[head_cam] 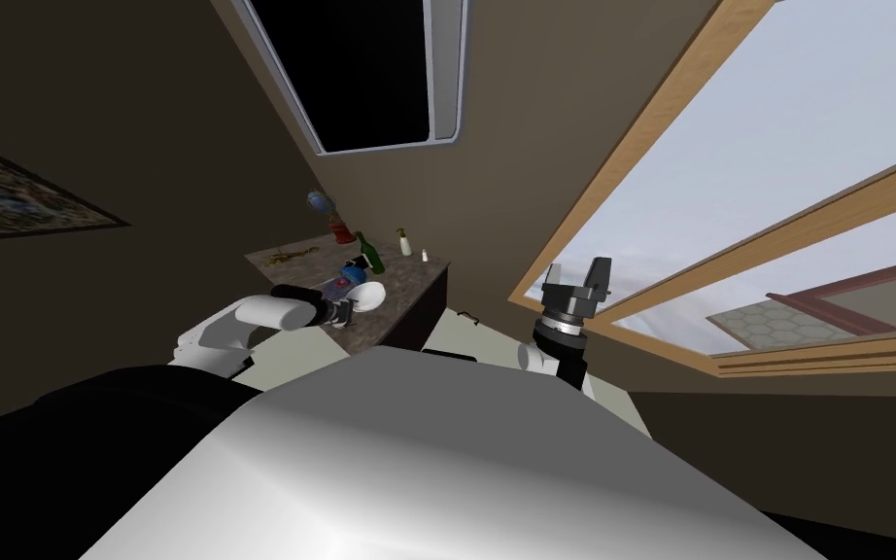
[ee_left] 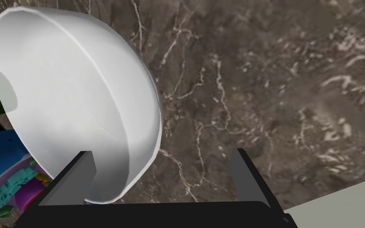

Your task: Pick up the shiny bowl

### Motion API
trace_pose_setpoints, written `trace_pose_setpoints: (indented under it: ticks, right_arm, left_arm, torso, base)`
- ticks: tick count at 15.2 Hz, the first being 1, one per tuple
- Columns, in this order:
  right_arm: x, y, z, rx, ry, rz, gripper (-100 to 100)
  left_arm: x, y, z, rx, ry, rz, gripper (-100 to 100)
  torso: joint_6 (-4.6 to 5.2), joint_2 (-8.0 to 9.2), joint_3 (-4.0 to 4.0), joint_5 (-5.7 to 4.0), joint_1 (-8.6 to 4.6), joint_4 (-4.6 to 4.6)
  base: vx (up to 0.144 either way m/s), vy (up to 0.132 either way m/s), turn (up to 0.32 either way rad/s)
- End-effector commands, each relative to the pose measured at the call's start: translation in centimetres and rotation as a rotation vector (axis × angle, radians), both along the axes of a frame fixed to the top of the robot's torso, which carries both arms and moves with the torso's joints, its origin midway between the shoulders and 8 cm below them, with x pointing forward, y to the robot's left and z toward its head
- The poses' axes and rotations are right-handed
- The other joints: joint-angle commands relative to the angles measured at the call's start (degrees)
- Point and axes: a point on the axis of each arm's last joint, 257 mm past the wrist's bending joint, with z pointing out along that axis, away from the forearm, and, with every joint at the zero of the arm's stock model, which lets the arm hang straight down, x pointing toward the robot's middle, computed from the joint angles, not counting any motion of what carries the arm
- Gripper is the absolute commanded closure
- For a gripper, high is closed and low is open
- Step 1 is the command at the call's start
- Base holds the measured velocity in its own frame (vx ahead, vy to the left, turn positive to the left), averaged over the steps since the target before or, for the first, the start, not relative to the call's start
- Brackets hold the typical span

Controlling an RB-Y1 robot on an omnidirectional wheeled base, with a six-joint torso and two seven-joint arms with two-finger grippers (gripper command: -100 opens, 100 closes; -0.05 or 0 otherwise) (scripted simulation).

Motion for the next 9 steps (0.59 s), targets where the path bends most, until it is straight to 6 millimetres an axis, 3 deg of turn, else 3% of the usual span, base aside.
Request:
trace_pose_setpoints:
  ticks: [1, 9]
  right_arm:
    - [0.0, 0.0, 0.0, 0.000, 0.000, 0.000, 0]
    - [0.0, 0.0, 0.0, 0.000, 0.000, 0.000, 0]
  left_arm:
    - [-1.0, 0.3, -0.2, -0.008, 0.044, 0.017, -100]
    - [-4.9, 1.1, -0.9, -0.041, 0.204, 0.078, -100]
  torso:
    - [0.00, 0.00, 0.00, 0.00, 0.00, 0.00]
    - [0.00, 0.06, 0.03, 0.01, 0.06, 0.01]
  base:
    - [0.115, -0.021, -0.006]
    - [0.103, -0.019, -0.007]
